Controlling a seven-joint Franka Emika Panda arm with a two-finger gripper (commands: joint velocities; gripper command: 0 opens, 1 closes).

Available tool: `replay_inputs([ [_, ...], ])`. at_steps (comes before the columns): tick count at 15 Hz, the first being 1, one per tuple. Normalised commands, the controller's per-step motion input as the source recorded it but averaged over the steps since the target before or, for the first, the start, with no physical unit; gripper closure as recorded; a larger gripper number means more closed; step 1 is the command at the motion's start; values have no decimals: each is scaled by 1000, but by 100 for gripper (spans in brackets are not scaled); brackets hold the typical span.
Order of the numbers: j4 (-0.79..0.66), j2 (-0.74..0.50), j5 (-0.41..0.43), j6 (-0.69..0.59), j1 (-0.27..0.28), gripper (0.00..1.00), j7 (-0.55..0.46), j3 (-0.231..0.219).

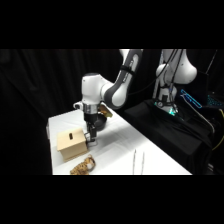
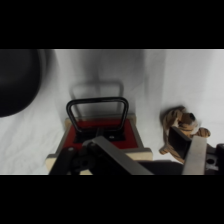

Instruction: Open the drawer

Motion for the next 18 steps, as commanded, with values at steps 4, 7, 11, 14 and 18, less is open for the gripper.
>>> replay_inputs([
  [4,-120,17,106,329,-63,0,28,109],
  [7,-67,71,92,341,-57,0,31,100],
  [11,51,135,90,224,-108,0,-13,121],
  [14,105,106,59,145,-107,0,-13,85],
  [18,125,94,36,120,-75,0,-5,65],
])
